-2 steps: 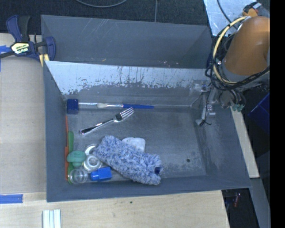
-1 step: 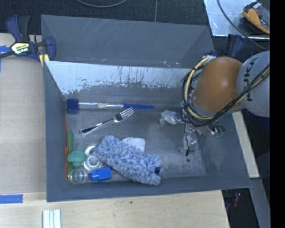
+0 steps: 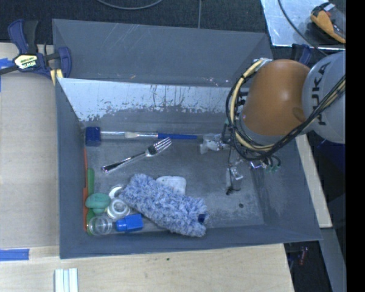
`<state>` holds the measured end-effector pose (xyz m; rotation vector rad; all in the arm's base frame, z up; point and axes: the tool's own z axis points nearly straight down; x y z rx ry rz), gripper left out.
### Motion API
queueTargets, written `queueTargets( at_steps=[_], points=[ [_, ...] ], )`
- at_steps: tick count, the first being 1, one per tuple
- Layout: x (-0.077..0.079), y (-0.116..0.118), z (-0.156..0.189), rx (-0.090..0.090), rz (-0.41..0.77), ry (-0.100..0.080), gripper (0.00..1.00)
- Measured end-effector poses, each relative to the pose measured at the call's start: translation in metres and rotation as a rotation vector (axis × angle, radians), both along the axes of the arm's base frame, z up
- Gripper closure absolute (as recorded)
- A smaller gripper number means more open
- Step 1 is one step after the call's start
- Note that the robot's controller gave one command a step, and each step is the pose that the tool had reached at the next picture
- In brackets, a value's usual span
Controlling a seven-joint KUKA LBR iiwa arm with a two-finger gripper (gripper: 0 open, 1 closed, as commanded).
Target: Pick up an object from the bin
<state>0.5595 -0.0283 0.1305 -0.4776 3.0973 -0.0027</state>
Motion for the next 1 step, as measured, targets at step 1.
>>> queueTargets(
  at_steps=[1],
  points=[
    [-0.0364, 0.0898, -0.0200, 0.000, 0.254, 0.007, 0.00]
  ],
)
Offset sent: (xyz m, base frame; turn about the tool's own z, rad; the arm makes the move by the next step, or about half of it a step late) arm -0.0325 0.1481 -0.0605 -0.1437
